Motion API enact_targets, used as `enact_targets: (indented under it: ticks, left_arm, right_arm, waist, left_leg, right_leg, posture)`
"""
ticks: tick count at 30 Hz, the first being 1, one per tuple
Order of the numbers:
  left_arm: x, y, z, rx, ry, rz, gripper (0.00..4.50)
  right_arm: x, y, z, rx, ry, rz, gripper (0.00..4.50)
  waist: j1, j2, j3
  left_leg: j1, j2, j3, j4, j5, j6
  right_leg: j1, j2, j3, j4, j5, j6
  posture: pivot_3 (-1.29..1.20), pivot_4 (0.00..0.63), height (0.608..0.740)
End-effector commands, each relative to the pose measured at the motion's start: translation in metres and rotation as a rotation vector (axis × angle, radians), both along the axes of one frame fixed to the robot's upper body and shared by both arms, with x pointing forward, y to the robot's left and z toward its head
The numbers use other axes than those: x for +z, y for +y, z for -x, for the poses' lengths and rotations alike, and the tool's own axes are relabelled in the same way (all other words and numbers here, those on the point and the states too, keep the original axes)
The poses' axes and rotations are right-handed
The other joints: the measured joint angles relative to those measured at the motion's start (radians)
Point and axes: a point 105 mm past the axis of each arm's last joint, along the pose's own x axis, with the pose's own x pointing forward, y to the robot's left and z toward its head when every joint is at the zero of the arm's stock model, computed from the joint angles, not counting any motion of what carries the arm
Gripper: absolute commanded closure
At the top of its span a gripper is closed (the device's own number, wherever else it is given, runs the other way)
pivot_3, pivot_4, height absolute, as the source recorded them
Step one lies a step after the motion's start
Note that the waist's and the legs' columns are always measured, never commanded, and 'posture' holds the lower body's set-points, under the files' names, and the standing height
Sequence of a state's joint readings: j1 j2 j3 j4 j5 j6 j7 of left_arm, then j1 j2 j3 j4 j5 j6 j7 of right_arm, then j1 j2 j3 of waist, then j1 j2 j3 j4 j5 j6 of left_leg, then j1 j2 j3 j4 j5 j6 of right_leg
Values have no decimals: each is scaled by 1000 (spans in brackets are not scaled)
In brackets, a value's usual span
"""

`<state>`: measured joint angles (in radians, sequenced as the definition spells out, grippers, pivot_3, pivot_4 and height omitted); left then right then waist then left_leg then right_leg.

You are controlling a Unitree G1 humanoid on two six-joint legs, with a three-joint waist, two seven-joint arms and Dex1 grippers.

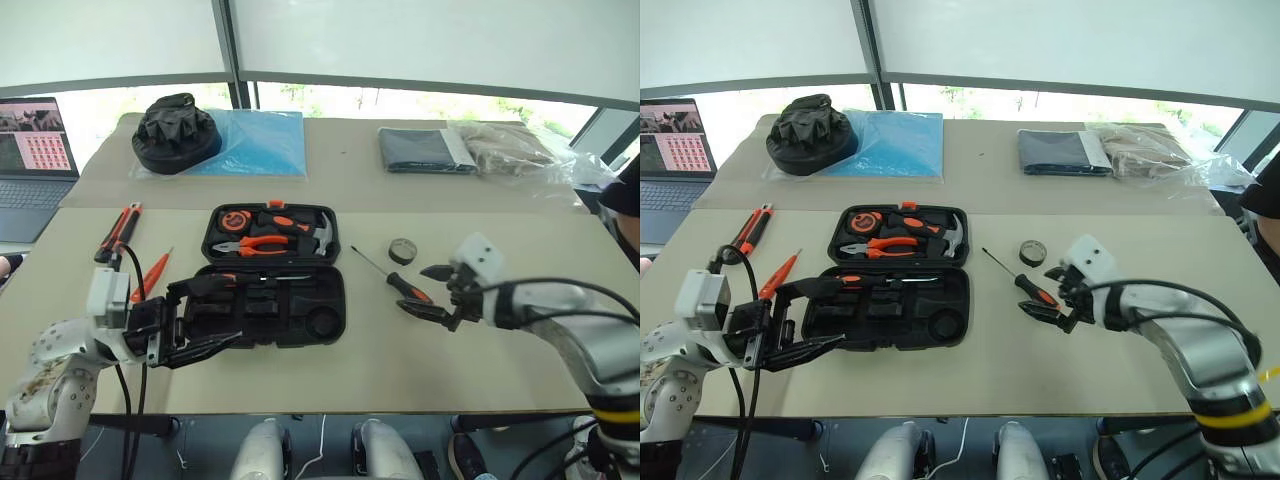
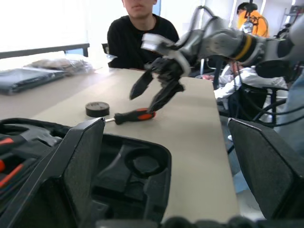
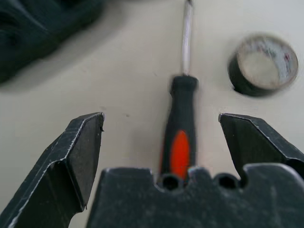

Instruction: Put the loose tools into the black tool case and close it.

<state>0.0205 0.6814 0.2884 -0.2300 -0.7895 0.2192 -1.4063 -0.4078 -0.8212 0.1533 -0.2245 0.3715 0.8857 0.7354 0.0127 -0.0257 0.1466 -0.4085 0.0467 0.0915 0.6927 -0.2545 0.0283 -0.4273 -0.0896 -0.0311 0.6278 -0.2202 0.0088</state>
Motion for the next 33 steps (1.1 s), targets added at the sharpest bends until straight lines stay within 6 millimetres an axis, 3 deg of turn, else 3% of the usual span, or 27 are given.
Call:
enact_targets:
  ticks: [1, 4, 6, 9, 11, 14, 18, 21, 26, 30, 33]
  left_arm:
    - [6, -5, 2, -26, -46, -6, 0]
    - [5, -2, -3, 10, -56, -9, 0]
    - [4, 1, -3, 36, -57, -11, 0]
    - [3, 7, -2, 72, -64, -15, 0]
    - [3, 14, -2, 115, -70, -22, 0]
    - [1, 34, 0, 216, -67, -43, 0]
    - [-10, 62, 10, 351, -28, -79, 0]
    - [-23, 81, 21, 446, 9, -123, 0]
    - [-31, 100, 37, 522, 35, -170, 0]
    - [-32, 105, 41, 544, 37, -185, 0]
    - [-30, 105, 42, 548, 34, -184, 0]
  right_arm:
    - [-3, -7, -12, -51, -3, 56, 683]
    - [-13, -10, -14, -60, 23, 84, 1745]
    - [-12, -11, -13, -35, 12, 81, 2557]
    - [-6, -15, -10, -8, -19, 75, 3429]
    - [5, -15, -3, 57, -62, 70, 3461]
    - [35, 0, 9, 237, -155, 50, 3461]
    - [57, 37, 29, 505, -181, 3, 3461]
    - [61, 81, 32, 659, -198, -27, 3461]
    - [55, 143, 16, 730, -189, -18, 3461]
    - [44, 170, -4, 707, -177, 59, 3461]
    - [37, 176, -15, 684, -168, 125, 3461]
  waist:
    - [0, 0, 0]
    - [-1, 0, 0]
    - [-2, 0, 0]
    - [-1, 0, 0]
    - [0, 0, 0]
    - [-4, 0, 0]
    - [-24, 0, 1]
    - [-34, 0, 1]
    - [-27, 0, 2]
    - [-15, -1, 2]
    - [-13, -1, 1]
  left_leg:
    - [-1, 0, 0, 0, 0, 0]
    - [-1, -1, 0, 0, -1, 2]
    - [0, -1, 0, 0, -1, 2]
    - [0, -1, 0, 0, -1, 2]
    - [0, -1, 0, 0, -1, 2]
    - [-1, -1, 0, 0, -1, 2]
    - [1, 2, 1, -1, -2, 3]
    - [3, 4, 1, -1, -2, 2]
    - [1, 4, 2, -1, -2, 1]
    - [-6, 2, 0, 1, -1, 0]
    - [-9, 1, 1, 1, -1, 0]
  right_leg:
    - [0, 0, 0, 0, 1, 3]
    - [0, 0, 0, -1, 1, 5]
    - [1, 0, 0, -1, 1, 5]
    - [1, 0, 0, -1, 1, 5]
    - [1, -1, -1, -1, 1, 5]
    - [0, -1, 0, -1, 1, 6]
    - [0, 1, 0, -1, 1, 5]
    - [0, 2, -1, 0, -2, 7]
    - [-7, 1, -1, 4, 0, -1]
    - [-12, -3, -6, 3, 1, -1]
    - [-11, -4, -6, 2, 3, 2]
  posture:
    - [0, 150, 740]
    - [0, 150, 740]
    - [0, 150, 740]
    - [0, 150, 740]
    - [0, 150, 740]
    - [0, 150, 740]
    - [0, 150, 740]
    - [0, 150, 740]
    - [0, 150, 740]
    - [0, 150, 740]
    - [0, 150, 740]
